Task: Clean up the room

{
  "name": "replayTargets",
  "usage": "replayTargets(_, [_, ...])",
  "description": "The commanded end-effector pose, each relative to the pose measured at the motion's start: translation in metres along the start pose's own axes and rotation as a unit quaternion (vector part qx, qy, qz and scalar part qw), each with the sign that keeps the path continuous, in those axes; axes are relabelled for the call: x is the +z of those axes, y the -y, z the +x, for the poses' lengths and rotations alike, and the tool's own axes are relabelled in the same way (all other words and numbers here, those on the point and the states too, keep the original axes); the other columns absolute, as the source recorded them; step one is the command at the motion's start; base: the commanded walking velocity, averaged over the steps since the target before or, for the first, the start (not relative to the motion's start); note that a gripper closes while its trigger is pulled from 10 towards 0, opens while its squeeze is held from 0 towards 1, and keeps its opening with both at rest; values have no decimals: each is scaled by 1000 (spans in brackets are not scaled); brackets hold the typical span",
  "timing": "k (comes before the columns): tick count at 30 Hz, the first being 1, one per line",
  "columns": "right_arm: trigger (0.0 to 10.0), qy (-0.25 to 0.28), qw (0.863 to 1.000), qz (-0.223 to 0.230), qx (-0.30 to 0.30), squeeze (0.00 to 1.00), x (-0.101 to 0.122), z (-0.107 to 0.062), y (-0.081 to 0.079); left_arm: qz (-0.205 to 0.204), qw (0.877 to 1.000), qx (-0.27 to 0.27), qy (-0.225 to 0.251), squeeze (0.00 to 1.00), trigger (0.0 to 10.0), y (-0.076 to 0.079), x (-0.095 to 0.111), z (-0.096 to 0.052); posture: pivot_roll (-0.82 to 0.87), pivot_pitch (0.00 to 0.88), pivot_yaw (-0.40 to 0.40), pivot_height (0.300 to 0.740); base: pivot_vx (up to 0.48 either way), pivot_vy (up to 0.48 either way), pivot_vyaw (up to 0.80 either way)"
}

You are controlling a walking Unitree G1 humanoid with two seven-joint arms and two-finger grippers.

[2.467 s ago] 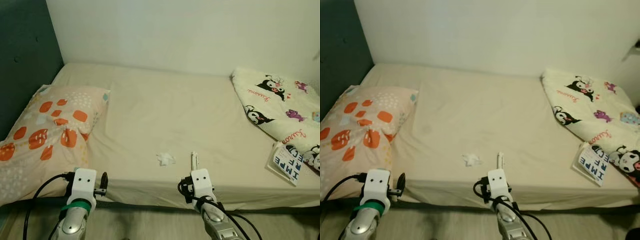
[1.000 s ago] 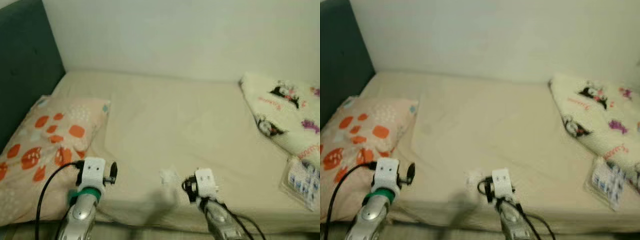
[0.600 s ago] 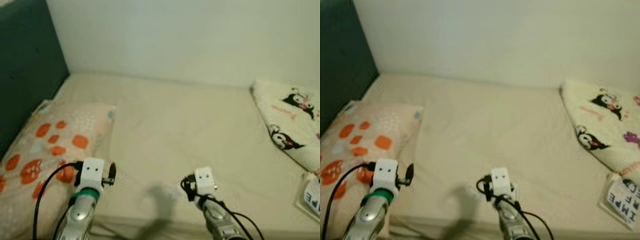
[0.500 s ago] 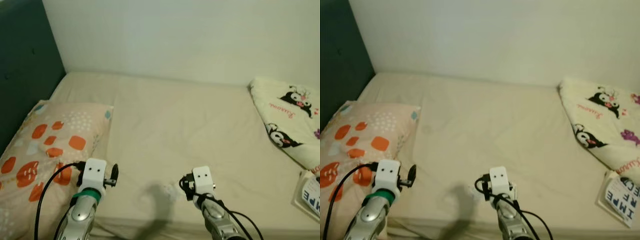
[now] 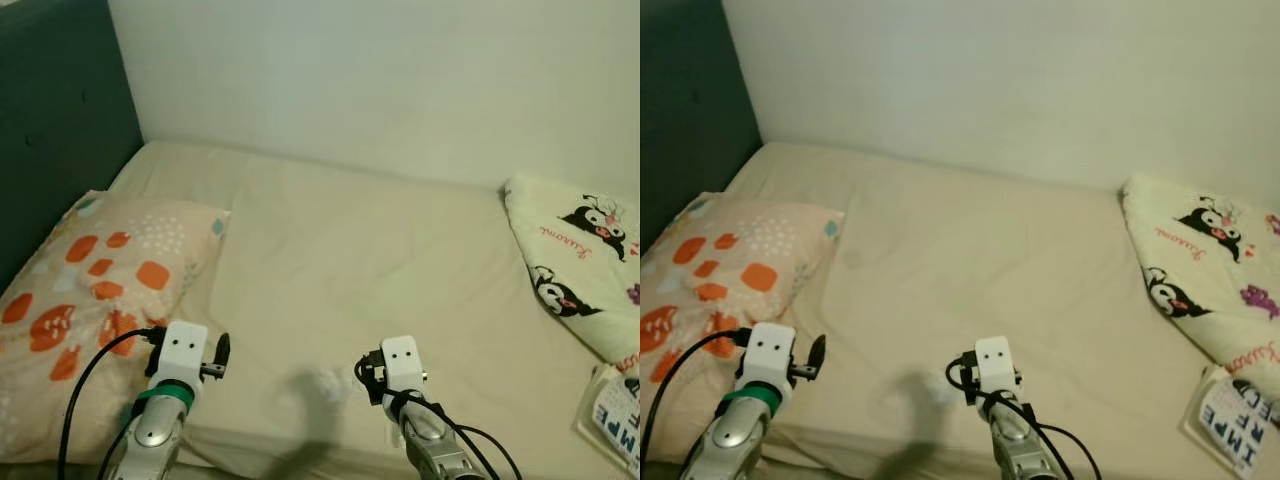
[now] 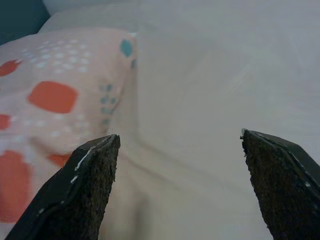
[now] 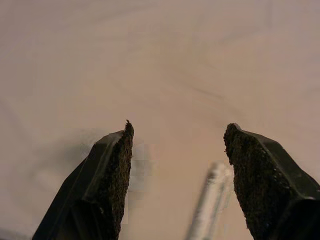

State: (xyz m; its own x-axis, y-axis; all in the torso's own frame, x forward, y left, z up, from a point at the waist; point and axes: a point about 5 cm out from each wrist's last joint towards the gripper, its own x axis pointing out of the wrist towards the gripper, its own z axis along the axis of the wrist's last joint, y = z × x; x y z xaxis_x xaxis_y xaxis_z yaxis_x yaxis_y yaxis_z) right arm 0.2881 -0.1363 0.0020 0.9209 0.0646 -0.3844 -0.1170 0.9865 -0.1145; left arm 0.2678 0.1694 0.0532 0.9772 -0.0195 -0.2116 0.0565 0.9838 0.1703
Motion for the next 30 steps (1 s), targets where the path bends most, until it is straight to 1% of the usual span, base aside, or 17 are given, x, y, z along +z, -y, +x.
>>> replayTargets(1, [10000,-22,1000,-2,-9,0,-12,-5,7,-8,1000,-15,-15,0,10000,8,-6,-2,88,0,-17,740,0,-480,0])
replayTargets(5, [10000,-23,1000,-3,-8,0,-13,-5,7,-15,1000,-14,-16,0,10000,8,-7,-3,88,0,-17,740,0,-480,0])
replayTargets(6, [10000,-23,1000,-4,-9,0,-13,-5,7,-69,997,-20,-14,0,10000,10,-5,-4,86,0,-17,740,0,0,0])
replayTargets(8, [10000,-23,1000,-5,-9,0,-13,-5,8,-93,995,-25,-7,0,10000,10,-2,-4,86,0,-17,740,0,240,0])
replayTargets(20, [10000,-25,1000,-4,-9,0,-14,-5,8,-80,997,-14,-12,0,10000,6,-3,-4,87,0,-17,740,0,480,0])
replayTargets(21, [10000,-25,1000,-4,-9,0,-13,-5,7,-65,998,-7,-1,0,10000,3,-2,-5,89,0,-15,740,0,0,0])
replayTargets(22, [10000,-25,1000,-4,-9,0,-13,-5,7,-65,998,-7,-1,0,10000,3,-2,-5,89,0,-15,740,0,0,0])
replayTargets(23, [10000,-25,1000,-3,-8,0,-13,-5,7,-57,998,-6,2,0,10000,2,-1,-5,89,0,-15,740,0,0,0])
replayTargets(26, [10000,-24,1000,-7,-7,0,-13,-5,7,-46,999,-2,-9,0,10000,1,-5,-5,90,0,-15,740,0,0,0])
replayTargets(27, [10000,-26,1000,-2,-8,0,-14,-5,6,-33,999,3,-7,0,10000,0,-5,-5,91,0,-14,740,0,0,0])
replayTargets(30, [10000,-27,1000,0,-9,0,-14,-5,7,-25,1000,10,-3,0,10000,-2,-4,-5,94,1,-15,740,0,0,0])
